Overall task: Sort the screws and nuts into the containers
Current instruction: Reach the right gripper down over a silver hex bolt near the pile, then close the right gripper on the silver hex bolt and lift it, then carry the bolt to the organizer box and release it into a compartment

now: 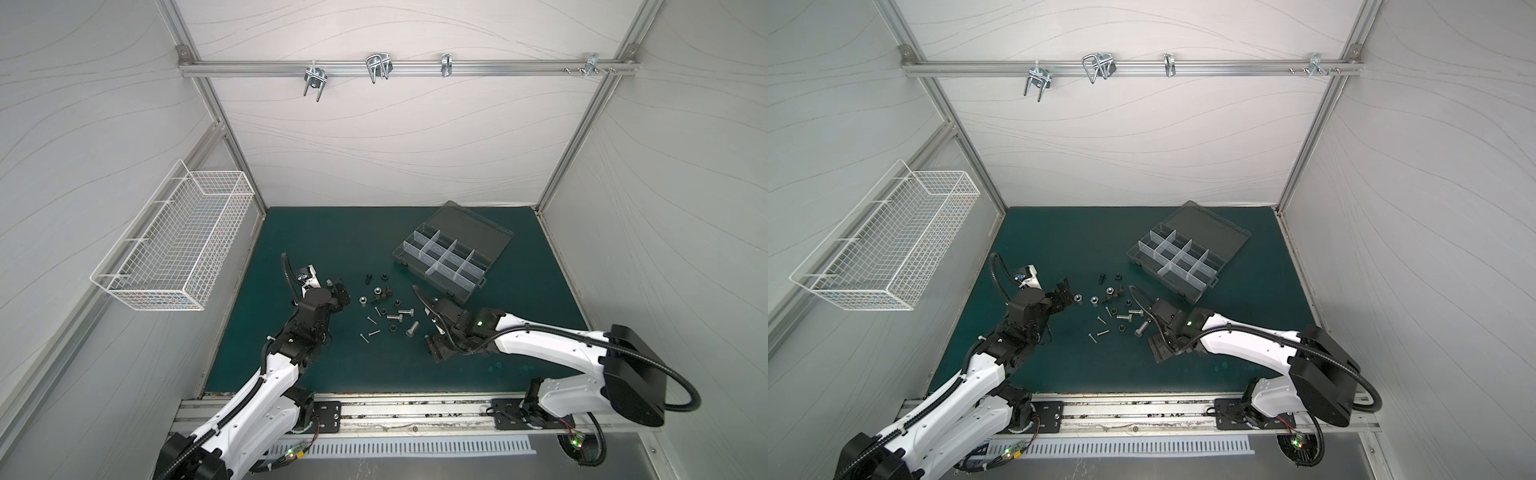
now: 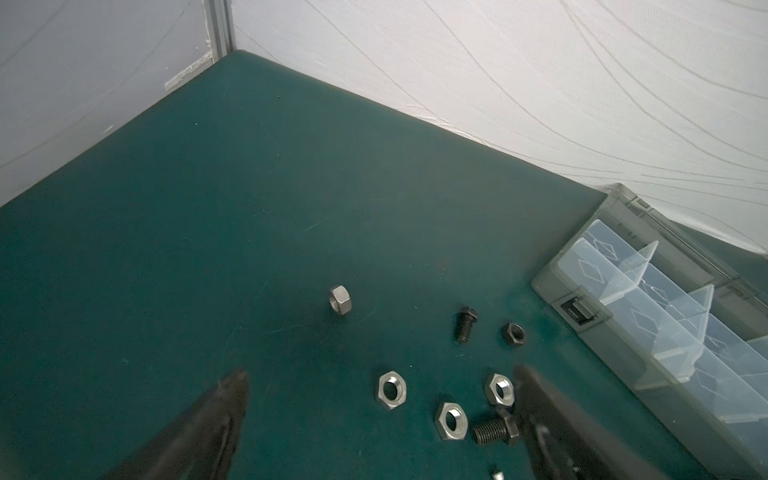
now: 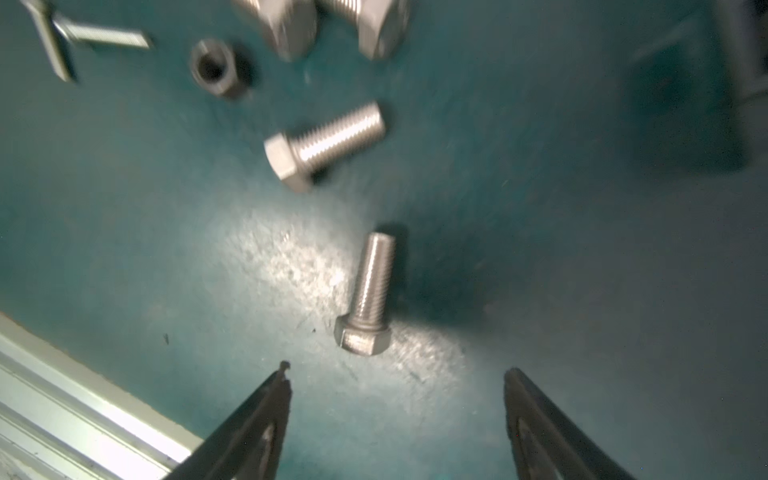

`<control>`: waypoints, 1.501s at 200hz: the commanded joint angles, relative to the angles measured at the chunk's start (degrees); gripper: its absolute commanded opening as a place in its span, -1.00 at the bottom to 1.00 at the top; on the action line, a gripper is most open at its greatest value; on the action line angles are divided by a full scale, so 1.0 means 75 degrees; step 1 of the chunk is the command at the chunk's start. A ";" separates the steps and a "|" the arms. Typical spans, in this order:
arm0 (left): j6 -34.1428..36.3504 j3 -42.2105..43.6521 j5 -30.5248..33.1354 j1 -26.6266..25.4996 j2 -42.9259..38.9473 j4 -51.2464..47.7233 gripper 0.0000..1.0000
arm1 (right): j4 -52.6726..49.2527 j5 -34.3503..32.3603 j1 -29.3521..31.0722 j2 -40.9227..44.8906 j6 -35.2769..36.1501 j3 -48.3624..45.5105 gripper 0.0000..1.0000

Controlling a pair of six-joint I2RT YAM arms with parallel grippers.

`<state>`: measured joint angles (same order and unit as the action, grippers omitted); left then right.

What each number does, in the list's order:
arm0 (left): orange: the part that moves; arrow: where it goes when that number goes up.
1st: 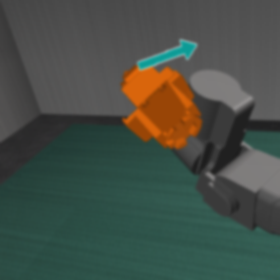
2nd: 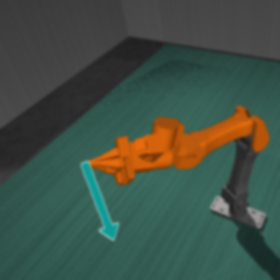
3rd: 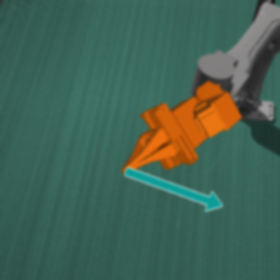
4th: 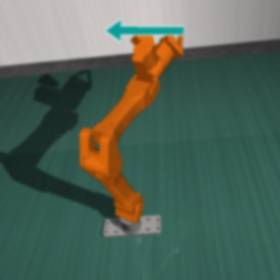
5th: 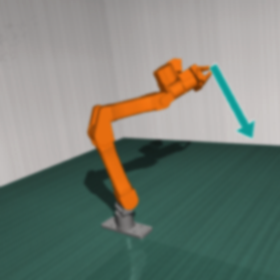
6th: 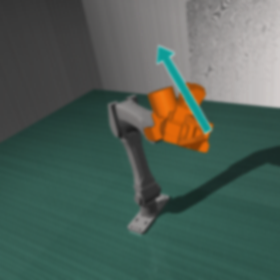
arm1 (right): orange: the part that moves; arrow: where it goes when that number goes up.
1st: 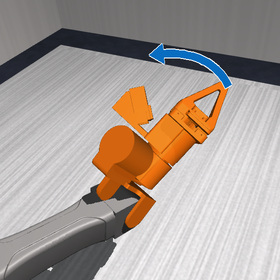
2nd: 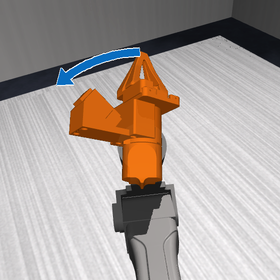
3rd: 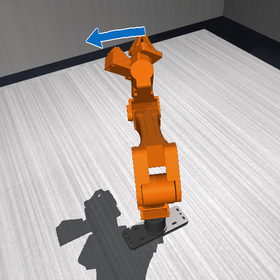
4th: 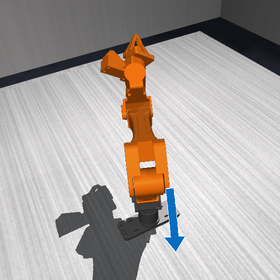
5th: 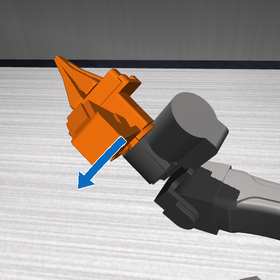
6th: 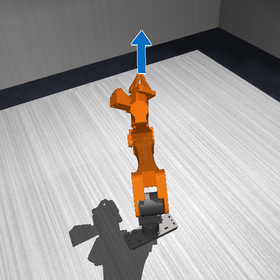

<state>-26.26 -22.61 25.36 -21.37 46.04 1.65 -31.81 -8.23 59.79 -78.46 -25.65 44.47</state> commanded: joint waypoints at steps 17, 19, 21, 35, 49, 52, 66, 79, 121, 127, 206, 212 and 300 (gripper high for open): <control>-0.0323 -0.0155 0.0533 -0.0022 -0.0075 -0.0214 0.99 | -0.0178 0.0379 0.0078 -0.0550 0.0014 0.0407 0.43; -0.0335 -0.0151 0.0544 -0.0022 -0.0079 -0.0227 0.99 | -0.0165 0.0393 0.0085 -0.0574 0.0011 0.0419 0.42; -0.0346 -0.0150 0.0559 -0.0022 -0.0080 -0.0239 0.99 | -0.0150 0.0406 0.0089 -0.0610 0.0019 0.0430 0.41; -0.0388 -0.0137 0.0626 -0.0019 -0.0061 -0.0278 0.99 | -0.0118 0.0442 0.0114 -0.0838 0.0097 0.0512 0.36; -0.0384 -0.0120 0.0680 -0.0022 -0.0058 -0.0290 0.99 | -0.0122 0.0446 0.0126 -0.1055 0.0179 0.0606 0.30; -0.0378 -0.0115 0.0687 -0.0021 -0.0067 -0.0289 0.99 | -0.0126 0.0433 0.0126 -0.1101 0.0191 0.0630 0.29; -0.0411 -0.0090 0.0750 -0.0027 -0.0074 -0.0267 0.99 | -0.0086 0.0396 0.0126 -0.1298 0.0235 0.0657 0.22; -0.0413 -0.0079 0.0770 -0.0022 -0.0071 -0.0265 0.99 | -0.0050 0.0372 0.0126 -0.1491 0.0257 0.0679 0.19; -0.0413 -0.0088 0.0778 -0.0022 -0.0010 -0.0287 0.99 | -0.0045 0.0387 0.0129 -0.1906 0.0326 0.0763 -0.02; -0.0407 -0.0108 0.0780 -0.0016 0.0007 -0.0290 0.99 | -0.0052 0.0398 0.0126 -0.1924 0.0337 0.0768 -0.06; -0.0367 -0.0229 0.0770 -0.0012 0.0097 -0.0437 0.99 | -0.0517 -0.0098 0.0117 -0.1596 0.0522 0.1096 -0.78; -0.0355 -0.0243 0.0757 -0.0021 0.0094 -0.0435 0.99 | -0.0564 -0.0198 0.0105 -0.1514 0.0600 0.1178 -0.82; -0.0193 -0.0307 0.0427 -0.0020 0.0053 -0.0468 0.99 | -0.0814 -0.1060 -0.1994 -0.1007 0.2053 0.2849 -0.98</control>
<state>-27.64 -22.59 28.73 -21.43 46.70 -2.04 -36.53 -13.23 49.23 -86.87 -14.39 63.00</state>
